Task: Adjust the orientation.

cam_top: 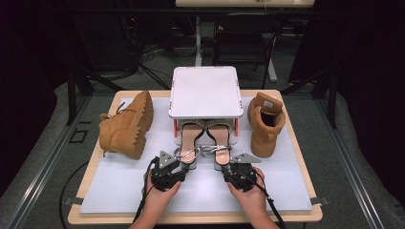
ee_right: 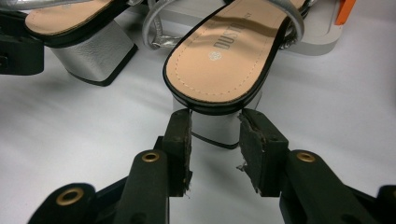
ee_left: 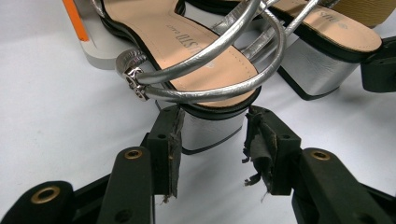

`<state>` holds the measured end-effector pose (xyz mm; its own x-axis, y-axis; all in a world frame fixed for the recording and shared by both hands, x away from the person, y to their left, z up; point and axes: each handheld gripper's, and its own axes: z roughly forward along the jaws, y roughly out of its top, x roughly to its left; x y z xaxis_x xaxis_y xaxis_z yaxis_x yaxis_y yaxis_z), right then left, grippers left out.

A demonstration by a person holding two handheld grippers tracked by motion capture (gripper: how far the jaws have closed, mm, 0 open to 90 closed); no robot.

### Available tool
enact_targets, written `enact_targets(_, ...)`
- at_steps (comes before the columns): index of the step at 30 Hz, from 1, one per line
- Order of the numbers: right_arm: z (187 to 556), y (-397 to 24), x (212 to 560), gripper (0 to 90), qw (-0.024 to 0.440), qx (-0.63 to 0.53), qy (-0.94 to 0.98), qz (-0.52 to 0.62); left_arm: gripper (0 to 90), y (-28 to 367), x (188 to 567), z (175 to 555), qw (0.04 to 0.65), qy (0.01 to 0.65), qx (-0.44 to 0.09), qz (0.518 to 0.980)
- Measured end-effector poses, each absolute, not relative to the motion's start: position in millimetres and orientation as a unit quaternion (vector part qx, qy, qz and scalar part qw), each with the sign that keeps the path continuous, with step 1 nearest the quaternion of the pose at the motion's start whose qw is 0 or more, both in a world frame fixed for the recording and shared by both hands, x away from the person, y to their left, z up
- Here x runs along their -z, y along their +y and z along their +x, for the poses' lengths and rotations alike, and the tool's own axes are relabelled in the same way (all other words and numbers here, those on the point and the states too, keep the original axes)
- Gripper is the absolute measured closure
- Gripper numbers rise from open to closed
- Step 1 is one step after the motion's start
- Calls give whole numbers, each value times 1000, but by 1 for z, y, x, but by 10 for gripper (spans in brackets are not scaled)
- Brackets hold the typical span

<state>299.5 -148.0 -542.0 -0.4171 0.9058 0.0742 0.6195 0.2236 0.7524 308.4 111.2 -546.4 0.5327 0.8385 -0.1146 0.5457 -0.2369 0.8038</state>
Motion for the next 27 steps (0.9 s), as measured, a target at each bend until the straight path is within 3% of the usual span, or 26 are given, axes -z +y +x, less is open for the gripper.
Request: enact_targets(27, 309, -149, 527, 659, 203, -382, 752, 498, 580, 109, 531, 325, 430, 454, -165, 763)
